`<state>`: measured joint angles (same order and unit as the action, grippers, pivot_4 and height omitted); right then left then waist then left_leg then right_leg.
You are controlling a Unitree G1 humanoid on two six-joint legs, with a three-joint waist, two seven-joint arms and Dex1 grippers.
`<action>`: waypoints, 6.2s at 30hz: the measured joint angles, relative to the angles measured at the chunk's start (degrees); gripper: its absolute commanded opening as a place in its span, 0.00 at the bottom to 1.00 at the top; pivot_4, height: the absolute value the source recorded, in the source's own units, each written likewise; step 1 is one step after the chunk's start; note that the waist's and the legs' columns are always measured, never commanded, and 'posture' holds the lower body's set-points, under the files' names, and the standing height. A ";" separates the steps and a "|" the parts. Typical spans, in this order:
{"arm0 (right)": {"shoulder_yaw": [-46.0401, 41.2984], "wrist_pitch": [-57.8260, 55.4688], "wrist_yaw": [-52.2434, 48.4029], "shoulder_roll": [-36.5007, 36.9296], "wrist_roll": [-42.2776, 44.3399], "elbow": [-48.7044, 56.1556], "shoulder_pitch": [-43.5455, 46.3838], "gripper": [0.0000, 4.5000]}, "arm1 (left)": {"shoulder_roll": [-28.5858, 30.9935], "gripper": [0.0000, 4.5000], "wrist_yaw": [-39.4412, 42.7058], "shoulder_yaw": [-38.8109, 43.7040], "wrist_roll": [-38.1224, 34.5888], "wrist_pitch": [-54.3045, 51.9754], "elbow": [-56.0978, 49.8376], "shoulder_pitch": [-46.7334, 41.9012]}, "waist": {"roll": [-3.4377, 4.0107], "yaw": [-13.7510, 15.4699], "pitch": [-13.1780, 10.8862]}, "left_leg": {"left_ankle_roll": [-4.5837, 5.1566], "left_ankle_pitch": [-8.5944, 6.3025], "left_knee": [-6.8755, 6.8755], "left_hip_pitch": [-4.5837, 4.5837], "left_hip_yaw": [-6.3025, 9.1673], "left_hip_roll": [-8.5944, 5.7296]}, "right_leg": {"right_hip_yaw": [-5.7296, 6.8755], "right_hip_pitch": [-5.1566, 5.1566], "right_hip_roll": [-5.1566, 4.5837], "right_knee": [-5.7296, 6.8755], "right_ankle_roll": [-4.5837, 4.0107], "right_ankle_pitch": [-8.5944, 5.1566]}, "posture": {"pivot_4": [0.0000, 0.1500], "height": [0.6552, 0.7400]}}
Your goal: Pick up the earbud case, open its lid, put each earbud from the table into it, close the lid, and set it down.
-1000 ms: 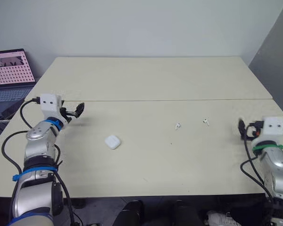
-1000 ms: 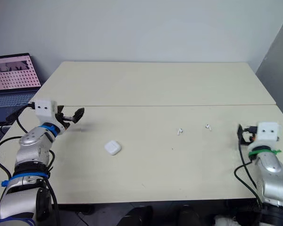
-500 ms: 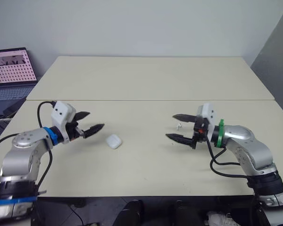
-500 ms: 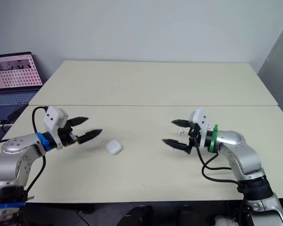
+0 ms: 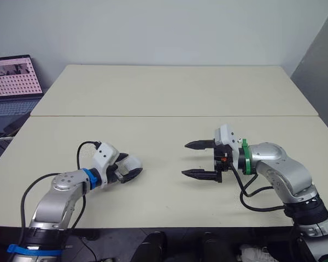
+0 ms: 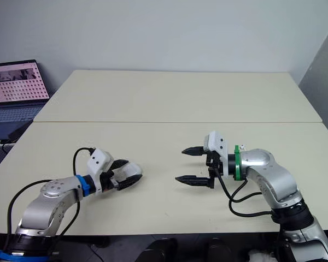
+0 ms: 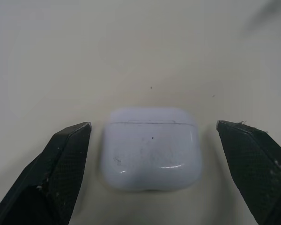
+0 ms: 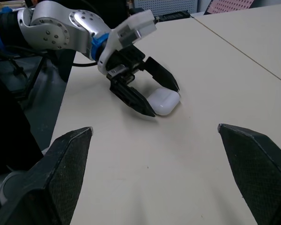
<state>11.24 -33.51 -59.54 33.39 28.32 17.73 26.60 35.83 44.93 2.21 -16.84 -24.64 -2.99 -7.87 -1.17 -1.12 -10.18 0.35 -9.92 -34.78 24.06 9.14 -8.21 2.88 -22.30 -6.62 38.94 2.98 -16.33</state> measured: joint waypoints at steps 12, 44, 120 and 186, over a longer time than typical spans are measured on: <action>-2.89 -3.18 2.22 1.96 0.59 2.58 -0.27 1.00 | 0.18 0.62 0.43 -0.32 1.86 2.23 2.67 -1.38 | 0.00 0.31 0.01 | 0.00 -0.02 0.00 -0.01 -0.01 0.00 | 0.00 0.00 0.00 -0.01 0.16 -0.09 | 1.00 1.00; -10.44 -31.49 29.74 -19.91 10.47 -7.94 15.36 0.63 | -7.43 0.62 -7.69 -13.37 28.02 96.35 45.43 -38.11 | -0.06 0.13 -0.02 | 0.07 0.00 -0.13 0.37 -0.09 -0.08 | -0.04 -0.36 0.04 0.04 0.14 0.44 | 1.00 1.00; 3.89 -2.83 8.26 1.52 -21.46 -5.47 13.58 0.99 | -10.12 0.17 30.74 -17.17 12.17 32.04 33.15 -46.11 | -0.09 -0.77 -0.04 | -0.04 0.06 -0.28 0.39 -0.07 -0.04 | -0.06 -0.30 0.15 0.02 0.16 0.44 | 1.00 1.00; -12.41 -5.99 20.01 -2.44 -2.17 -5.32 10.06 0.99 | -14.77 0.17 17.10 -6.68 -7.85 0.02 10.22 -30.45 | -0.09 -0.55 -0.02 | 0.06 0.00 -0.42 0.38 -0.06 -0.06 | -0.04 -0.13 0.06 -0.02 0.13 0.46 | 1.00 1.00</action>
<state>-1.17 -39.50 -39.53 30.94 26.16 12.41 36.67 21.06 62.04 -4.47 -24.69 -24.61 7.23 -38.33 -1.26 -1.67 -10.20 0.41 -9.92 -35.21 24.44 9.08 -8.27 2.83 -22.43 -6.57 38.92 3.11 -15.86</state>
